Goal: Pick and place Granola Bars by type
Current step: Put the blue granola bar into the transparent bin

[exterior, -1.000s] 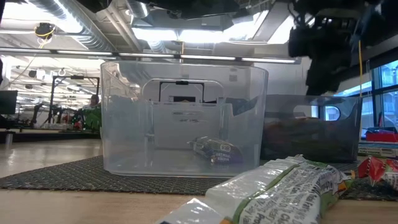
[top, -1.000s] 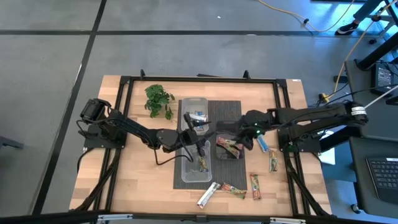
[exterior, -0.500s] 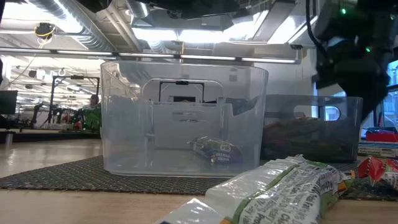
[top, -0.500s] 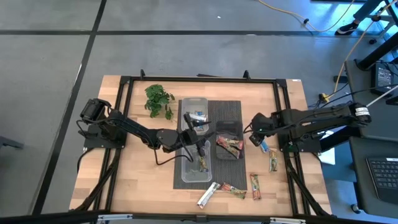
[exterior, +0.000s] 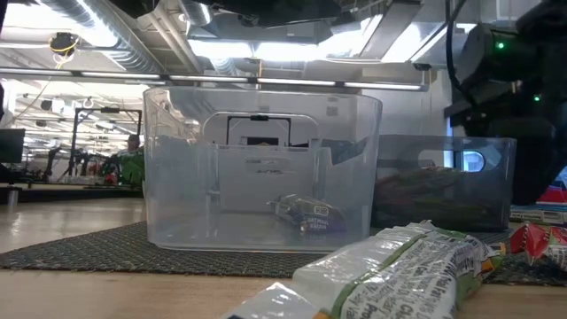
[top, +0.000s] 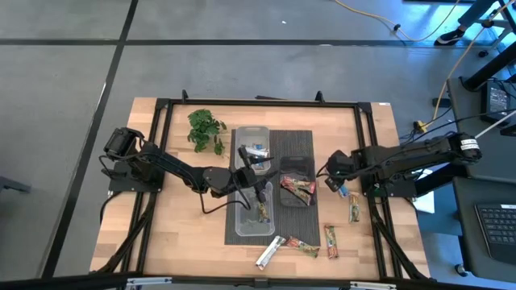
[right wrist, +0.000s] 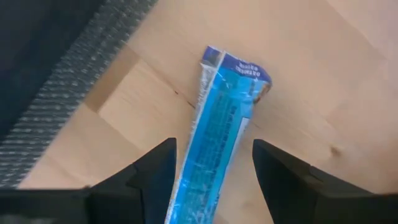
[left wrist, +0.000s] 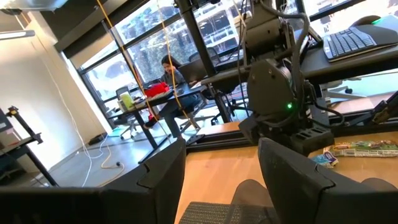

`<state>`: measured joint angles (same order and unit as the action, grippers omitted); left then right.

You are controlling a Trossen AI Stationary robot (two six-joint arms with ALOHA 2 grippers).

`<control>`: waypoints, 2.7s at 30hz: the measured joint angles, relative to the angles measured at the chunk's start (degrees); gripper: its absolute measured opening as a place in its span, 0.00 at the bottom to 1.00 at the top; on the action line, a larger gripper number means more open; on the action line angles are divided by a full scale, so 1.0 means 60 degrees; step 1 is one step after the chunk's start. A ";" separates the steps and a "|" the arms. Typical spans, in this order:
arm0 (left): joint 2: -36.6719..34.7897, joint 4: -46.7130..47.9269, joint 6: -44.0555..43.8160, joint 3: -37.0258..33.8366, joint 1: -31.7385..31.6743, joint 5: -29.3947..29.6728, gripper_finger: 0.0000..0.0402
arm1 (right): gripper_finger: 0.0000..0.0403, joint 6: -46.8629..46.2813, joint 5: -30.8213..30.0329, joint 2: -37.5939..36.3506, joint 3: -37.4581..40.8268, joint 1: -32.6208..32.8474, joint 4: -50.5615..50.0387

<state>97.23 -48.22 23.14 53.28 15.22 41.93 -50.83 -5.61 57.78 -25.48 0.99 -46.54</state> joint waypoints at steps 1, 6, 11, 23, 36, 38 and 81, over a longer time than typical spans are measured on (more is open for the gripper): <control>0.0000 0.0003 0.0000 0.0000 0.0000 0.0000 0.49 | 0.53 -0.0003 0.0005 0.0000 0.0096 0.0000 0.0051; 0.0000 0.0003 0.0004 0.0000 0.0000 0.0000 0.49 | 0.53 -0.0018 0.0025 0.0004 0.0605 0.0000 0.0545; 0.0000 0.0003 0.0007 0.0000 0.0000 -0.0001 0.48 | 0.53 0.0013 0.0022 0.0000 0.0741 0.0000 0.0643; 0.0000 0.0004 0.0018 0.0002 0.0000 0.0000 0.48 | 0.35 0.0262 0.0022 0.0000 0.0741 -0.0004 0.0665; 0.0004 0.0075 0.0018 0.0004 0.0000 -0.0004 0.47 | 0.19 0.1451 0.0039 -0.0015 0.0104 -0.0004 0.0591; 0.0004 0.0079 0.0018 0.0004 0.0007 0.0000 0.47 | 0.18 0.1709 0.0040 -0.0015 -0.0219 -0.0004 0.0420; 0.0004 0.0083 -0.2133 0.0004 -0.0381 -0.2299 0.74 | 0.18 1.0593 0.3337 0.0397 -0.2583 0.0000 1.1160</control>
<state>97.25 -47.72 10.34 53.30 12.94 28.14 12.73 14.41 60.16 -40.98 0.99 20.43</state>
